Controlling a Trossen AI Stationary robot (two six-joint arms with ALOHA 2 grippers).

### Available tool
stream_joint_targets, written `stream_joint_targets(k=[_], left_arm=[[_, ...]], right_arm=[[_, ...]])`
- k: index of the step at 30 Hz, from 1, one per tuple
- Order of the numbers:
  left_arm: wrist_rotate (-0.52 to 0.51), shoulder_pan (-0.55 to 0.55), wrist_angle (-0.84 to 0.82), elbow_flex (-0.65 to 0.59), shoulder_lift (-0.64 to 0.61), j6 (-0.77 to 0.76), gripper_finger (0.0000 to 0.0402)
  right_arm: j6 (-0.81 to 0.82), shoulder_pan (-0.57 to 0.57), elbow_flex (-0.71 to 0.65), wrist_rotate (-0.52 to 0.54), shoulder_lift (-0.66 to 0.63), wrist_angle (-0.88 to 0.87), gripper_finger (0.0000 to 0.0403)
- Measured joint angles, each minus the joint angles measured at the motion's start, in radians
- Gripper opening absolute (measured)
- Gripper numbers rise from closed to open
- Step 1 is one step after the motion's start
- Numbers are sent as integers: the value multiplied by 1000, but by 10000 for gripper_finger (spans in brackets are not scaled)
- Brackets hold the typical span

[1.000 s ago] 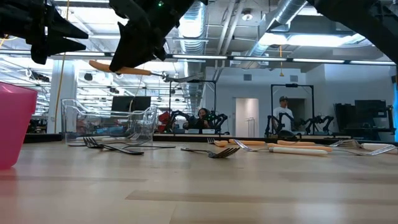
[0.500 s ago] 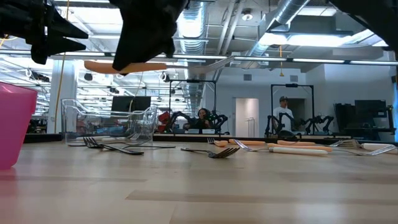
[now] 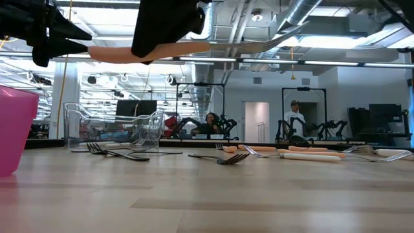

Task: Sort silverware by color (type)
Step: Put the orange fork into the yellow bin

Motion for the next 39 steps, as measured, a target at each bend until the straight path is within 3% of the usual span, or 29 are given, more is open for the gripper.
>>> stream_joint_targets(k=[20,24,31,35,39], left_arm=[[-30,0,1,0,0,-1,178],[-47,0,1,0,0,-4,178],[-65,0,1,0,0,-10,178],[-92,0,1,0,0,-16,178],[-98,0,1,0,0,-19,178]], right_arm=[[-33,47,-32,104,-75,-110,98],[-24,42,-228,72,-151,27,98],[69,32,-772,81,-482,519,98],[89,33,-972,98,-608,660,98],[114,33,-1093,100,-675,675,98]])
